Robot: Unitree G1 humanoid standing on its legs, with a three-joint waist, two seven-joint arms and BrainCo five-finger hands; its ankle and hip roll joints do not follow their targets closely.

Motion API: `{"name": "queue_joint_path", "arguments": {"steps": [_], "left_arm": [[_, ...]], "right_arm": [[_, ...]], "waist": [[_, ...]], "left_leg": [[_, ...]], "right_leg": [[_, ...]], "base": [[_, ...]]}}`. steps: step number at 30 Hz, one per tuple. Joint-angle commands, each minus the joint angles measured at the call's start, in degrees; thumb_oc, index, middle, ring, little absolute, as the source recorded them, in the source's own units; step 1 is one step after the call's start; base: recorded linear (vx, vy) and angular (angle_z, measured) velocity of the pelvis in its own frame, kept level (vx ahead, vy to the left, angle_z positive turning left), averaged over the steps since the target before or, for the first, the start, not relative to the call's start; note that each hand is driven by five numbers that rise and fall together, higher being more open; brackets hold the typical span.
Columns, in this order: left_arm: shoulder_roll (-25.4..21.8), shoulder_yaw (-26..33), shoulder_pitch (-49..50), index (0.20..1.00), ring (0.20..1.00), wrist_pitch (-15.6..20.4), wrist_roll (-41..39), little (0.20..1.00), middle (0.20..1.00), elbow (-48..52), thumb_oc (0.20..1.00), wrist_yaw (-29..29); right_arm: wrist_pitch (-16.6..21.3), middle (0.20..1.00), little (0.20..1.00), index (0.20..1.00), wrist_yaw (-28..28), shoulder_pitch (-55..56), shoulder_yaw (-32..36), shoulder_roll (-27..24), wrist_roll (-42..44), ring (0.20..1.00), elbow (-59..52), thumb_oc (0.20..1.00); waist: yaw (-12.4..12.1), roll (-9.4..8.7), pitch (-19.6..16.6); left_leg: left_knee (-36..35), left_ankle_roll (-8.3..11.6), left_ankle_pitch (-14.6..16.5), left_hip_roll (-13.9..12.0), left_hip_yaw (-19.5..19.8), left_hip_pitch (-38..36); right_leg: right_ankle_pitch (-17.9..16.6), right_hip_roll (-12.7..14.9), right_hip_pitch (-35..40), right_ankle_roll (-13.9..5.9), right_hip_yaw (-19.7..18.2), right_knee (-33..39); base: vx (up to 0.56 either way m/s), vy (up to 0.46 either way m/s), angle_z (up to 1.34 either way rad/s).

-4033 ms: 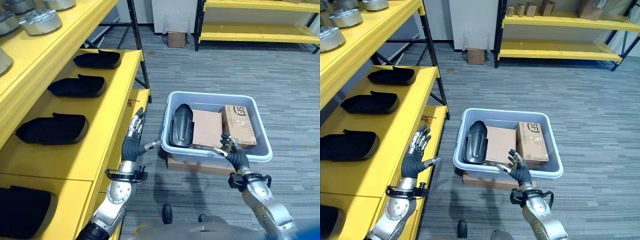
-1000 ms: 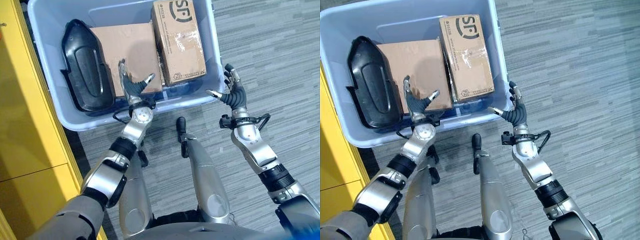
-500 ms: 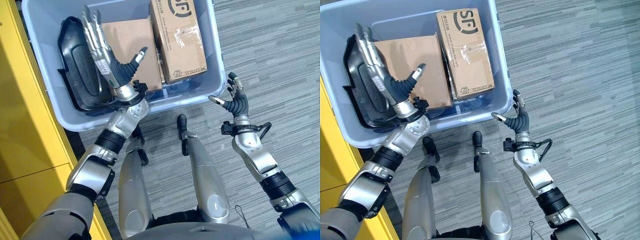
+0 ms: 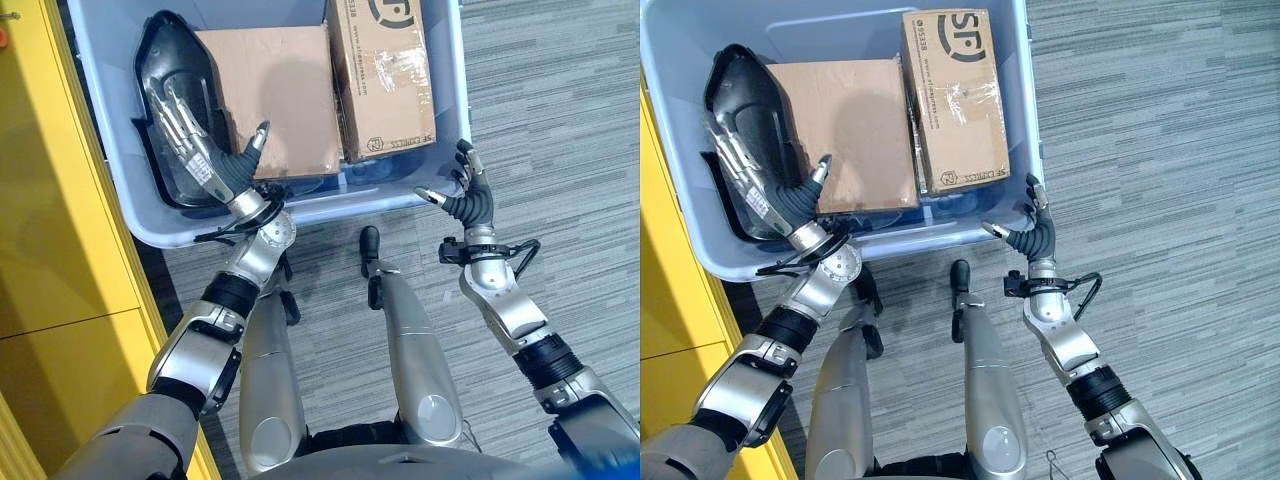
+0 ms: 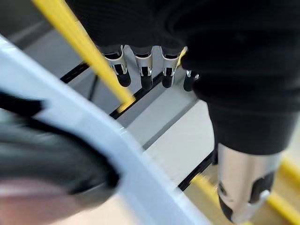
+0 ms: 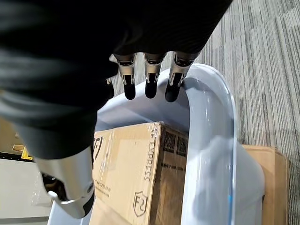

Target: Move parts from the plastic box to the shelf.

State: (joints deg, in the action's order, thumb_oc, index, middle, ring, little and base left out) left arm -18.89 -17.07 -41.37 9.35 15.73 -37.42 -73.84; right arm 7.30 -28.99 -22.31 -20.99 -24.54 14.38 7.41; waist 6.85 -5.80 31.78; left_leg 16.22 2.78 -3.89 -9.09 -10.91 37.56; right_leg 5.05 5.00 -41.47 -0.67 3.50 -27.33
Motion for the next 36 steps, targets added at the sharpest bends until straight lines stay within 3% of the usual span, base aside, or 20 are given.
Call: {"name": "queue_joint_path", "arguments": {"steps": [1, 3, 6, 9, 11, 14, 18, 20, 22, 24, 25, 26, 27, 28, 30, 31, 32, 36], "left_arm": [[-0.5, -0.4, -2.7, 1.0, 1.0, 1.9, -10.2, 1.0, 1.0, -0.5, 1.0, 6.1], [0.9, 0.3, -3.1, 1.0, 1.0, 3.0, -21.5, 1.0, 1.0, -1.5, 1.0, 7.1], [1.1, 0.4, -4.3, 1.0, 1.0, 0.3, -16.2, 1.0, 1.0, -3.8, 1.0, 10.9], [1.1, -0.8, -6.3, 1.0, 1.0, -0.3, -24.7, 1.0, 1.0, -5.0, 1.0, 15.4], [1.1, -1.2, -7.6, 1.0, 1.0, -1.0, -23.2, 1.0, 1.0, -5.8, 1.0, 14.8], [1.0, -0.5, -8.7, 1.0, 1.0, -0.1, -29.1, 1.0, 1.0, -6.3, 1.0, 13.8], [2.9, 0.9, -9.3, 1.0, 1.0, 4.6, -36.5, 1.0, 1.0, -7.2, 1.0, 19.7], [3.2, 0.1, -10.1, 1.0, 1.0, 4.8, -33.4, 1.0, 1.0, -7.0, 1.0, 23.6], [2.6, -4.6, -11.5, 1.0, 1.0, 3.5, -29.8, 1.0, 1.0, -5.0, 1.0, 33.0], [2.9, -6.3, -11.3, 1.0, 1.0, 3.4, -27.4, 1.0, 1.0, -4.3, 1.0, 33.9], [3.3, -7.2, -10.5, 1.0, 1.0, 3.5, -26.7, 1.0, 1.0, -4.0, 1.0, 34.4], [3.5, -8.4, -10.6, 1.0, 1.0, 3.3, -24.2, 1.0, 1.0, -3.7, 1.0, 34.4], [3.9, -9.2, -9.5, 1.0, 1.0, 3.4, -21.8, 1.0, 1.0, -3.5, 1.0, 33.5], [3.7, -9.7, -9.8, 1.0, 1.0, 3.9, -19.5, 1.0, 1.0, -3.2, 1.0, 32.8], [3.2, -10.7, -9.0, 1.0, 1.0, 3.9, -9.9, 1.0, 1.0, -2.3, 1.0, 30.8], [2.9, -11.6, -8.0, 1.0, 1.0, 3.6, -6.2, 1.0, 1.0, -1.9, 1.0, 29.2], [1.7, -12.6, -8.1, 1.0, 1.0, 3.7, -3.1, 1.0, 1.0, -0.8, 1.0, 26.8], [-1.7, -13.8, -6.5, 1.0, 1.0, 4.0, 10.5, 1.0, 1.0, 2.4, 1.0, 14.6]], "right_arm": [[2.6, 1.0, 1.0, 1.0, 0.2, -0.2, 0.8, 0.6, -0.6, 1.0, -2.0, 1.0], [2.2, 1.0, 1.0, 1.0, 0.1, -1.2, 0.5, 0.7, -0.8, 1.0, -1.3, 1.0], [1.8, 1.0, 1.0, 1.0, -0.8, -3.3, -0.2, 2.3, -0.5, 1.0, 0.7, 1.0], [0.3, 1.0, 1.0, 1.0, -0.3, -4.6, 0.0, 1.2, 1.0, 1.0, 0.1, 1.0], [-0.3, 1.0, 1.0, 1.0, -0.2, -5.2, 0.0, 1.1, 1.8, 1.0, 0.0, 1.0], [-0.5, 1.0, 1.0, 1.0, -1.1, -5.3, 0.0, 1.0, 2.9, 1.0, -0.1, 1.0], [-1.0, 1.0, 1.0, 1.0, -1.9, -5.6, -0.1, 1.6, 3.3, 1.0, -0.1, 1.0], [-1.5, 1.0, 1.0, 1.0, -1.8, -5.6, 0.2, 1.9, 3.8, 1.0, -0.6, 1.0], [-3.3, 1.0, 1.0, 1.0, -0.1, -4.3, 1.1, 0.5, 5.0, 1.0, -3.5, 1.0], [-3.6, 1.0, 1.0, 1.0, 0.8, -3.8, 1.3, 0.1, 4.8, 1.0, -4.2, 1.0], [-3.6, 1.0, 1.0, 1.0, 1.2, -3.0, 1.2, 0.0, 4.6, 1.0, -4.5, 1.0], [-3.5, 1.0, 1.0, 1.0, 1.4, -3.1, 1.4, -0.2, 4.2, 1.0, -4.8, 1.0], [-3.1, 1.0, 1.0, 1.0, 1.5, -2.1, 1.2, -0.1, 3.8, 1.0, -4.9, 1.0], [-2.9, 1.0, 1.0, 1.0, 1.6, -2.2, 1.5, -0.2, 3.5, 1.0, -5.1, 1.0], [-2.3, 1.0, 1.0, 1.0, 1.9, -1.1, 1.5, -0.4, 3.5, 1.0, -5.5, 1.0], [-1.7, 1.0, 1.0, 1.0, 2.3, 0.2, 1.3, -0.5, 3.3, 1.0, -5.5, 1.0], [-1.3, 1.0, 1.0, 1.0, 2.8, 0.5, 1.5, -1.0, 3.6, 1.0, -5.8, 1.0], [3.0, 1.0, 1.0, 1.0, 2.9, 3.9, 0.2, -1.1, 2.4, 1.0, -4.5, 1.0]], "waist": [[-0.2, -2.01, -2.0], [-0.1, -2.1, -2.0], [-0.1, -2.85, -2.0], [0.2, -3.53, -2.0], [0.5, -4.1, -2.0], [0.8, -4.64, -2.0], [1.2, -5.58, -2.0], [1.5, -6.09, -2.0], [2.7, -6.36, -2.0], [3.0, -6.0, -2.0], [3.2, -5.66, -2.0], [3.5, -5.37, -2.0], [3.6, -5.05, -2.0], [3.6, -4.96, -2.0], [3.6, -4.61, -2.0], [3.5, -4.36, -2.0], [3.5, -4.19, -2.0], [2.9, -2.98, -2.0]], "left_leg": [[7.1, 0.57, 2.6, 1.3, 4.6, 3.9], [7.4, 0.5, 2.7, 1.4, 4.6, 4.4], [8.6, 0.53, 3.2, 1.3, 5.0, 5.4], [9.1, 0.44, 3.2, 1.2, 4.8, 6.2], [9.8, 0.43, 3.5, 1.0, 4.8, 6.8], [10.5, 0.38, 3.8, 0.8, 4.8, 7.3], [11.5, 0.38, 4.4, 0.4, 4.9, 8.1], [11.8, 0.33, 4.6, 0.1, 4.8, 8.3], [11.2, 0.16, 4.6, -0.2, 3.7, 7.5], [10.8, 0.09, 4.6, -0.2, 3.2, 7.0], [11.1, 0.46, 6.2, -0.2, 3.4, 5.5], [10.4, 0.03, 4.5, 0.0, 2.6, 6.4], [10.7, 0.4, 6.1, 0.0, 2.9, 5.0], [10.2, -0.05, 4.6, 0.0, 2.3, 6.2], [10.2, -0.04, 4.6, 0.1, 2.2, 6.0], [10.5, 0.35, 6.2, 0.1, 2.6, 4.6], [9.9, -0.06, 4.6, 0.2, 2.1, 5.7], [9.1, 0.05, 4.1, 0.6, 2.4, 5.0]], "right_leg": [[-6.9, 0.0, 1.4, -2.45, 0.8, 6.0], [-6.9, 0.0, 1.1, -2.45, 0.9, 6.0], [-6.9, -0.1, 0.6, -2.59, 1.2, 5.5], [-7.0, -0.5, -0.2, -2.57, 1.6, 5.0], [-7.1, -0.6, -0.6, -2.51, 1.8, 4.7], [-6.9, -0.9, -1.0, -2.43, 1.7, 4.3], [-6.7, -1.2, -1.6, -2.48, 1.9, 3.6], [-6.7, -1.3, -1.6, -2.5, 2.0, 3.5], [-7.1, -1.7, -1.3, -2.29, 1.6, 4.1], [-7.0, -1.7, -1.1, -2.17, 1.3, 4.2], [-5.7, -1.8, 0.3, -2.47, 1.1, 4.0], [-7.1, -1.6, -1.0, -2.08, 0.8, 4.5], [-5.7, -1.6, 0.4, -2.37, 0.7, 4.3], [-7.0, -1.5, -0.9, -2.02, 0.7, 4.7], [-7.0, -1.3, -0.7, -2.0, 0.6, 4.8], [-5.6, -1.3, 0.6, -2.33, 0.6, 4.4], [-6.9, -1.2, -0.7, -1.98, 0.5, 4.7], [-6.7, -0.7, -0.4, -1.94, 0.4, 4.6]], "base": [[0.01, 0.021, 0.03], [0.0, 0.007, 0.04], [-0.01, -0.035, 0.0], [0.0, -0.043, 0.01], [0.0, -0.039, 0.01], [0.0, -0.049, -0.01], [-0.01, -0.06, -0.02], [-0.01, -0.057, -0.01], [-0.01, 0.008, -0.02], [0.01, 0.063, -0.12], [-0.02, 0.086, -0.15], [0.05, 0.091, -0.14], [-0.08, 0.049, -0.15], [-0.01, 0.036, -0.19], [-0.01, 0.022, -0.1], [0.0, 0.0, 0.0], [-0.01, 0.028, 0.04], [-0.03, 0.014, -0.06]]}}
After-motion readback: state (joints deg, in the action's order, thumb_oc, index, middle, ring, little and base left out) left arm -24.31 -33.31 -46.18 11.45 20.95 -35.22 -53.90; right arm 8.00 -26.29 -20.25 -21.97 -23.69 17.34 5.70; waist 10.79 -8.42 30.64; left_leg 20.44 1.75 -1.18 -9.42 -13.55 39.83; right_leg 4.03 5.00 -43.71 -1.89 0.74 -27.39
